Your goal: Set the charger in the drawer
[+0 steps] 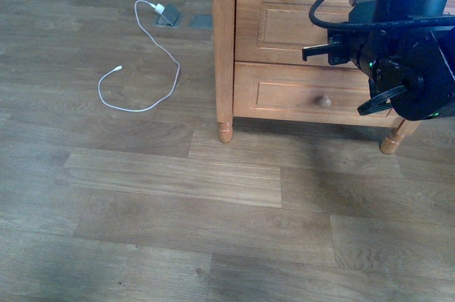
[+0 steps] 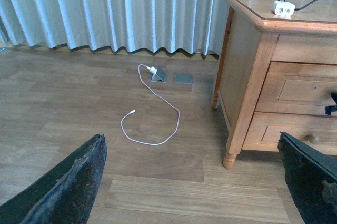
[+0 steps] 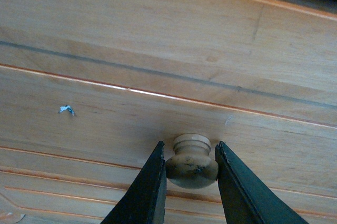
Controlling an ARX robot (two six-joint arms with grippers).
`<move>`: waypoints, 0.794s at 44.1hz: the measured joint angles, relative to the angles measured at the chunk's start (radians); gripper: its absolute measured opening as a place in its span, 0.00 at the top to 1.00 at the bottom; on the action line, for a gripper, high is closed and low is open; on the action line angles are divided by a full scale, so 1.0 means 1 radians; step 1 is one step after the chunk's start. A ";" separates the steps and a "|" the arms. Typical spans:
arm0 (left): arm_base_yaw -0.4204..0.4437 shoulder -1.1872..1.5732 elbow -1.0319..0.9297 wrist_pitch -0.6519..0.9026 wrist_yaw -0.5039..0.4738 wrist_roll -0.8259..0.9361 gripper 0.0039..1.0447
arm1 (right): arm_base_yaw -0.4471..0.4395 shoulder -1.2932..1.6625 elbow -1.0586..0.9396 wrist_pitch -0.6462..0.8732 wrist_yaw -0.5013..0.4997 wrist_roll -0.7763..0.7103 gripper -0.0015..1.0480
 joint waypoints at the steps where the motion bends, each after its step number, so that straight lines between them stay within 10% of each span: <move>1: 0.000 0.000 0.000 0.000 0.000 0.000 0.06 | 0.000 0.000 0.000 0.000 0.000 0.000 0.78; 35: 0.000 0.000 0.000 0.000 0.000 0.000 0.06 | -0.019 -0.276 -0.549 0.173 -0.167 0.147 0.79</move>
